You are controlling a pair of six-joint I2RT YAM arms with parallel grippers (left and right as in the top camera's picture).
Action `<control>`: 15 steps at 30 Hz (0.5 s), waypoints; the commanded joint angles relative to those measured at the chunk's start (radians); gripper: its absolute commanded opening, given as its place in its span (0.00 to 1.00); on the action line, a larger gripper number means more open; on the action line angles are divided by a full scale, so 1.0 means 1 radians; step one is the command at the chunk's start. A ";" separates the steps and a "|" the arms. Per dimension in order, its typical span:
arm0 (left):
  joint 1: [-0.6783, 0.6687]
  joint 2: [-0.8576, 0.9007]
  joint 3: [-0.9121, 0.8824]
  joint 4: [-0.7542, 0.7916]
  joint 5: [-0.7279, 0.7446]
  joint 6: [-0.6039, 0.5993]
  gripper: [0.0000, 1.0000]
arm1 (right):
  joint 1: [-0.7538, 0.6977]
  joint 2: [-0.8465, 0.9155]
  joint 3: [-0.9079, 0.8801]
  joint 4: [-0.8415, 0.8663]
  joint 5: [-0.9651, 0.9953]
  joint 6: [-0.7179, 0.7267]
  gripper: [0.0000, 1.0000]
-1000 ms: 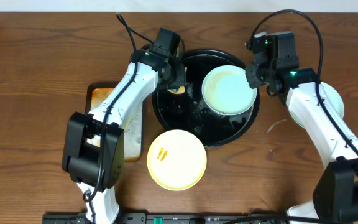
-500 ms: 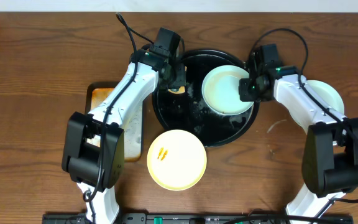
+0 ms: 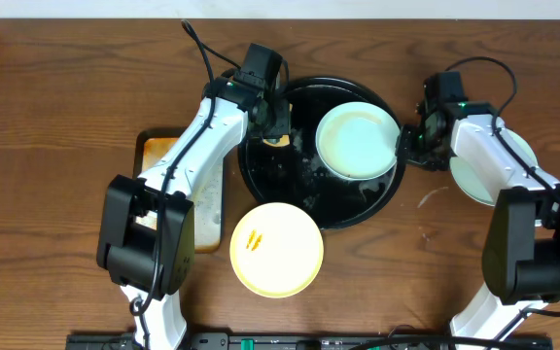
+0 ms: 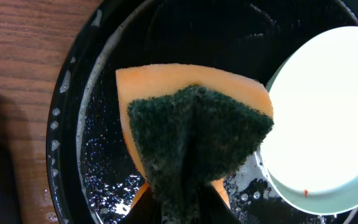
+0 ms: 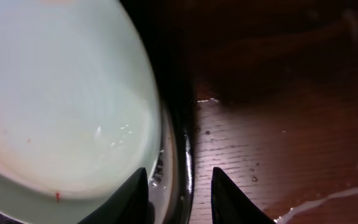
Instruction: Clean dirty plates on tray and stack at the side
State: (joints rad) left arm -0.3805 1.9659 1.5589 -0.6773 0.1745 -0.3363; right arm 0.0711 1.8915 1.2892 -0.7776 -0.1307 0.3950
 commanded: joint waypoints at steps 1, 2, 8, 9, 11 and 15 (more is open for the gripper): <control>0.005 -0.007 0.018 -0.003 0.001 0.003 0.15 | 0.005 0.000 0.006 0.000 -0.045 0.024 0.31; 0.005 -0.007 0.018 -0.003 0.001 0.002 0.15 | 0.008 0.000 0.006 0.002 -0.047 0.024 0.31; 0.005 -0.007 0.018 -0.003 0.001 0.002 0.15 | 0.022 0.019 0.000 0.008 -0.043 0.048 0.31; 0.005 -0.007 0.018 -0.003 0.001 0.002 0.15 | 0.022 0.024 -0.003 0.013 -0.043 0.061 0.30; 0.005 -0.007 0.018 -0.003 0.001 0.002 0.16 | 0.022 0.039 -0.010 0.034 -0.043 0.065 0.30; 0.005 -0.007 0.018 -0.003 0.001 0.002 0.16 | 0.024 0.082 -0.010 0.058 -0.058 0.076 0.29</control>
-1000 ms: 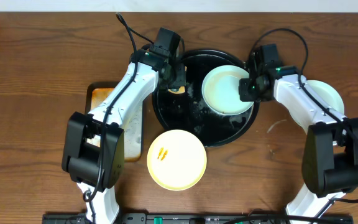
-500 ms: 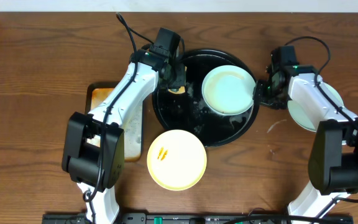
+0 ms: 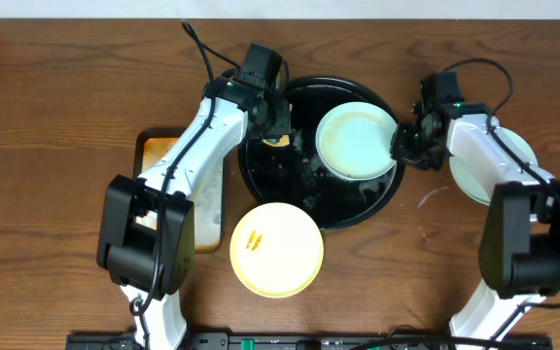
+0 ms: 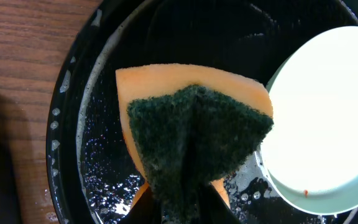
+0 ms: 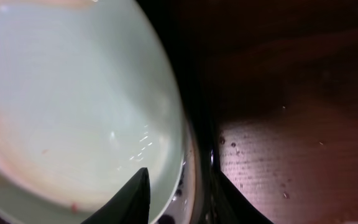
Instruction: Clean dirty plates on tray and stack at the side
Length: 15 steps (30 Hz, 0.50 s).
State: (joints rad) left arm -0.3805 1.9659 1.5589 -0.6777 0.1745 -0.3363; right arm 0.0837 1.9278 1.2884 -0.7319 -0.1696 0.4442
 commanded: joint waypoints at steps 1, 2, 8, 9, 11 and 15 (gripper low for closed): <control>0.005 -0.007 0.018 -0.003 0.001 0.002 0.16 | 0.012 0.057 -0.010 0.018 -0.021 0.027 0.27; 0.005 -0.007 0.018 -0.003 0.001 0.002 0.16 | 0.014 0.071 -0.010 0.025 -0.023 0.027 0.25; 0.005 -0.007 0.018 -0.003 0.001 0.002 0.16 | 0.017 0.113 -0.010 0.079 -0.012 0.007 0.17; 0.005 -0.007 0.018 -0.002 0.001 0.002 0.16 | 0.016 0.113 -0.010 0.090 -0.002 -0.004 0.17; 0.005 -0.007 0.018 -0.002 0.001 0.003 0.16 | 0.015 0.111 -0.009 0.121 0.032 -0.030 0.10; 0.005 -0.007 0.018 -0.003 0.001 0.002 0.16 | 0.011 0.093 0.008 0.164 0.038 -0.153 0.01</control>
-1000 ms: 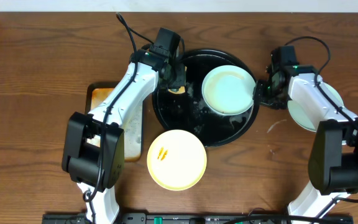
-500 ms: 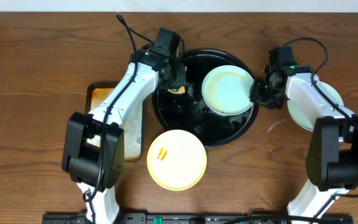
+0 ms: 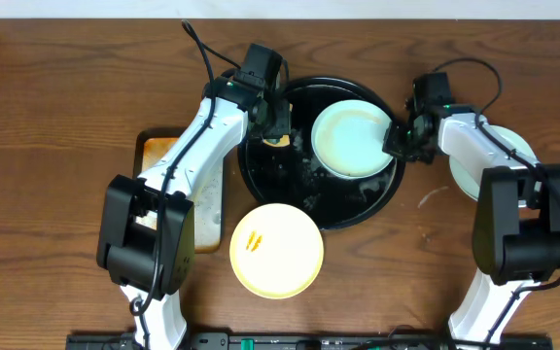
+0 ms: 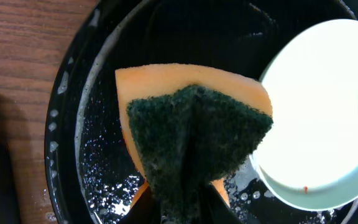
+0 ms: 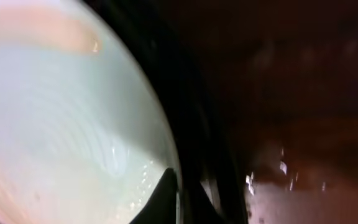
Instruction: Clean dirty plates on tray and stack at the side
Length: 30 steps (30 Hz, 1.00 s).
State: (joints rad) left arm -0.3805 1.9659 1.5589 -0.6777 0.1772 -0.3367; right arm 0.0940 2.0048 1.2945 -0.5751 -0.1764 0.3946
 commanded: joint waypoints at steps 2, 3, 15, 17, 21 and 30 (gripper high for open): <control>0.005 -0.007 0.018 -0.003 -0.002 0.003 0.17 | -0.002 -0.009 0.016 0.012 0.045 -0.166 0.01; 0.005 -0.007 0.018 -0.002 -0.002 0.003 0.16 | -0.002 -0.029 0.024 0.013 0.045 -0.203 0.01; 0.005 -0.007 0.018 -0.002 -0.002 0.003 0.16 | 0.037 -0.214 0.032 0.023 0.208 -0.401 0.01; 0.005 -0.007 0.018 -0.002 -0.002 0.003 0.16 | 0.052 -0.227 0.032 0.028 0.241 -0.451 0.01; 0.005 -0.007 0.018 -0.003 -0.002 0.003 0.16 | 0.098 -0.263 0.033 0.043 0.348 -0.525 0.01; 0.005 -0.007 0.018 -0.002 -0.002 0.003 0.16 | 0.278 -0.334 0.033 0.128 0.800 -0.699 0.01</control>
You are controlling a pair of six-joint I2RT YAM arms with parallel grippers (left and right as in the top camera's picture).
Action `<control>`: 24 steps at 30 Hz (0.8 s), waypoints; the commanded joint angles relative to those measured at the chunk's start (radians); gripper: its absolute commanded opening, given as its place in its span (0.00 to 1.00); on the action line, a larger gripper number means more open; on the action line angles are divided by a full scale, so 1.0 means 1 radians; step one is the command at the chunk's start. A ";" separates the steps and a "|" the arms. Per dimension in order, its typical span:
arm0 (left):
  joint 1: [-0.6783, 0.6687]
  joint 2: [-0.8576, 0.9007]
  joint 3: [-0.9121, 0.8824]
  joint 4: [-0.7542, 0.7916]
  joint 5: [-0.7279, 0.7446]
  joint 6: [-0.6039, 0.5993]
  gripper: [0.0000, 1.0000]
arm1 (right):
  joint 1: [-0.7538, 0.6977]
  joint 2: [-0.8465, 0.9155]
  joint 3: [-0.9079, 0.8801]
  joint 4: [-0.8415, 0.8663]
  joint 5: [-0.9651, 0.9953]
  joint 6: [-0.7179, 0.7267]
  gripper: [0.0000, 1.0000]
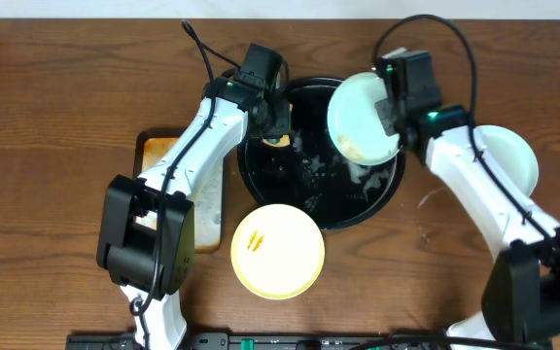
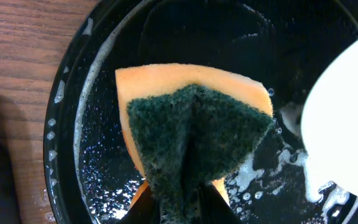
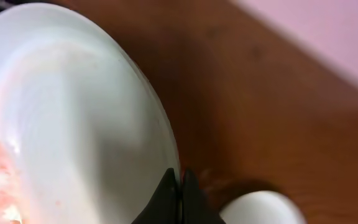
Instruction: Clean dirty plates on tray and stack at the side
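Note:
A pale green plate hangs tilted above the right part of the black round tray, its face smeared orange-pink in the right wrist view. My right gripper is shut on the plate's rim. My left gripper is shut on an orange sponge with a dark green scouring side, held over the tray's wet, foamy floor. In the overhead view that gripper sits at the tray's upper left. A cream plate with yellow smears lies in front of the tray.
A white plate lies on the table to the right of the tray, under my right arm. A rectangular dish with orange residue sits left of the tray beneath my left arm. Foam patches dot the tray.
The pale green plate lay on the tray with my right gripper at its right rim; now it is off the tray, tilted, held by that rim. The left gripper and sponge have not moved.
My right gripper stood open at the right rim of the pale green plate on the tray. Then its fingers straddled the rim, then closed on it as the plate shifted slightly left. Now the plate is held up, tilted. The left gripper kept the sponge still throughout.

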State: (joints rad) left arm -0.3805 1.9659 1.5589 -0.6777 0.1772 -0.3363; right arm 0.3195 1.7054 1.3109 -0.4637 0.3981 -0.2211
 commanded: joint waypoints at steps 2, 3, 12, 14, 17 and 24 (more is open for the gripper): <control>0.005 -0.007 0.018 -0.002 -0.002 0.002 0.17 | 0.087 -0.035 0.016 0.037 0.306 -0.105 0.01; 0.005 -0.007 0.018 -0.002 -0.002 0.002 0.16 | 0.105 -0.035 0.016 0.053 0.348 -0.119 0.01; 0.005 -0.007 0.018 -0.002 -0.002 0.002 0.16 | 0.208 -0.035 0.016 0.183 0.587 -0.263 0.01; 0.005 -0.007 0.018 -0.002 -0.002 0.002 0.16 | 0.220 -0.035 0.016 0.192 0.601 -0.279 0.01; 0.005 -0.007 0.018 -0.002 -0.002 0.002 0.16 | 0.233 -0.035 0.016 0.192 0.601 -0.282 0.01; 0.005 -0.007 0.018 -0.002 -0.002 0.002 0.16 | 0.234 -0.035 0.016 0.198 0.620 -0.282 0.01</control>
State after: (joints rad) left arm -0.3805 1.9659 1.5589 -0.6777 0.1772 -0.3363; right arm 0.5457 1.6855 1.3117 -0.2737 0.9745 -0.4911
